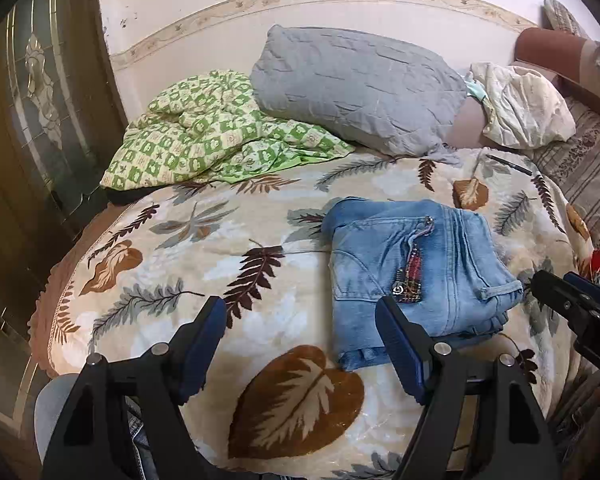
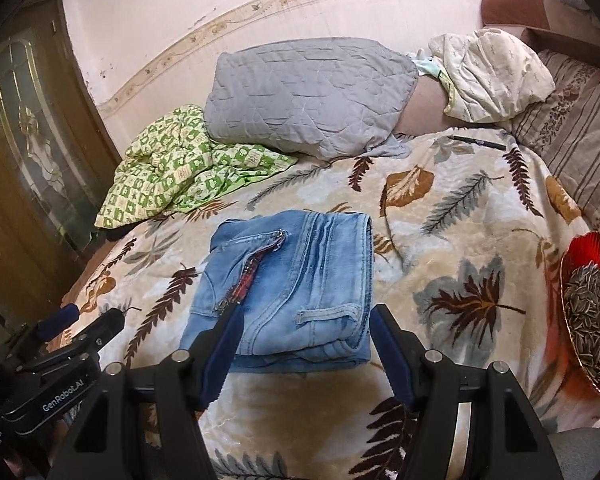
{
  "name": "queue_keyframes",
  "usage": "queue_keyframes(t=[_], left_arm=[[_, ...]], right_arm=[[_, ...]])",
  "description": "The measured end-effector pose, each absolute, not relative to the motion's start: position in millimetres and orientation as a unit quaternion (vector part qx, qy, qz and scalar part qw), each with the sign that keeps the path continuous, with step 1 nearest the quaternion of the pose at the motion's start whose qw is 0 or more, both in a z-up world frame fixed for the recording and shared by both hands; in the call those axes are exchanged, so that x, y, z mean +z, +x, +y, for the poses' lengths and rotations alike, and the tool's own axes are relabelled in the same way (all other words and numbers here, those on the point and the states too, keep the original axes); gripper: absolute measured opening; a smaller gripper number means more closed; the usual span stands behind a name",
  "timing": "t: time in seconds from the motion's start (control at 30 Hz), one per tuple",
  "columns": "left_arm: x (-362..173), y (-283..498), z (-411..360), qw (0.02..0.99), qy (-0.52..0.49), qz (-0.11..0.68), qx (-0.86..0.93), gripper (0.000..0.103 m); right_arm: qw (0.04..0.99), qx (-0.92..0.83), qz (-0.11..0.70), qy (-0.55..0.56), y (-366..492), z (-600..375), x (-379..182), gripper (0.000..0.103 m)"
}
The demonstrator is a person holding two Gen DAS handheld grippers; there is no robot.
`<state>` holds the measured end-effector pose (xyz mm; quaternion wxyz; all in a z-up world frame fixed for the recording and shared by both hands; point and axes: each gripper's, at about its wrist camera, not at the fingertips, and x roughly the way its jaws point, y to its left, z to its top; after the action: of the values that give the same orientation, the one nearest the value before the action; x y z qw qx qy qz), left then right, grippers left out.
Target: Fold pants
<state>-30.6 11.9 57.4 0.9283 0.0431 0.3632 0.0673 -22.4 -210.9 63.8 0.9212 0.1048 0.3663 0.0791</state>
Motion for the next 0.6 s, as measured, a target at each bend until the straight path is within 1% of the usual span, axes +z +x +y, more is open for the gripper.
queue_keyframes(t=[0.17, 0.6], left_arm=[[55.5, -29.0, 14.6, 0.925, 0.035, 0.371, 0.072, 0.078], [58.1, -30.1, 12.0, 0.925, 0.052, 0.369, 0.081, 0.078]], right_arm=[[0.921, 0.082, 0.367, 0.106, -23.0, -210.3, 63.6, 0.069], [0.922, 0.082, 0.365, 0.104, -23.2, -211.6, 63.8, 0.069]])
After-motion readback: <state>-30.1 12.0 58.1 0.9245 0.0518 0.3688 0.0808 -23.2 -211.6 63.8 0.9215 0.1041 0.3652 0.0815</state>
